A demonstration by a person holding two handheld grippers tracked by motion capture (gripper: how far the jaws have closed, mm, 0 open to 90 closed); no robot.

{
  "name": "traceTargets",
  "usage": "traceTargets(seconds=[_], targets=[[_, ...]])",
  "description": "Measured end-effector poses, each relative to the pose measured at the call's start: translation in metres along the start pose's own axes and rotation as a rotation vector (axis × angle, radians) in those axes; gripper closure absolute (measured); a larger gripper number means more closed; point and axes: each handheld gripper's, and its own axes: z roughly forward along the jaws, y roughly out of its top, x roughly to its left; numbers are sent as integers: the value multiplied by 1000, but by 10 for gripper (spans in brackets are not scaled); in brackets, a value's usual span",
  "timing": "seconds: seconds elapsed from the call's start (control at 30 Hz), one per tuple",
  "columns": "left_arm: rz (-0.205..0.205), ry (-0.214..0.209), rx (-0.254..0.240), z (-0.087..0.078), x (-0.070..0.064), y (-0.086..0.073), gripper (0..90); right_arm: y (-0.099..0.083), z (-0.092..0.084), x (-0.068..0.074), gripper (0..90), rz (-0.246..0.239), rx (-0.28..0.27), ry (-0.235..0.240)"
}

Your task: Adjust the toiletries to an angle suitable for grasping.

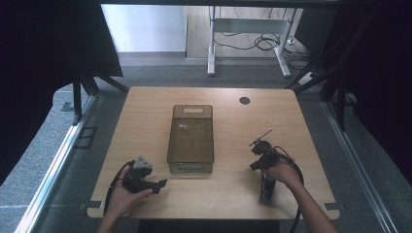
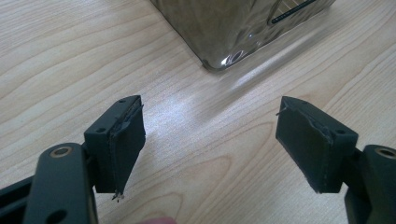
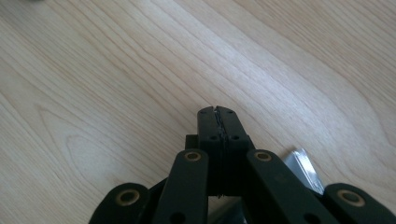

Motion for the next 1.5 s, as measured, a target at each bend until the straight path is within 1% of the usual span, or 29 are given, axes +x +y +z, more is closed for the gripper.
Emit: traceTargets(seconds=[0.37, 0.4, 0.47, 0.63, 0.83, 0.97, 1.0, 1.17, 1.5], targets=[[4, -3, 8, 2, -2, 0, 242, -13, -3, -13, 893, 27, 3, -22], [4, -3, 8, 2, -2, 0, 242, -16, -4, -16, 893, 36, -3, -20], [4, -3, 8, 2, -2, 0, 242, -17, -5, -17, 894, 44, -4, -22], [5, -3, 9, 3, -2, 0, 242, -23, -10, -22, 893, 55, -7, -35], [6, -2, 12, 4, -3, 0, 242, -37, -19, -32, 893, 84, -24, -41], [11, -2, 19, 5, -4, 0, 242, -44, -20, -35, 893, 99, -31, -38], [11, -1, 19, 5, -4, 0, 242, -46, -21, -36, 893, 106, -32, -32], [14, -5, 28, 6, -5, 0, 242, -57, -24, -36, 893, 115, -37, -26], [12, -8, 27, 7, -5, 0, 242, -74, -29, -33, 890, 119, -46, -13]])
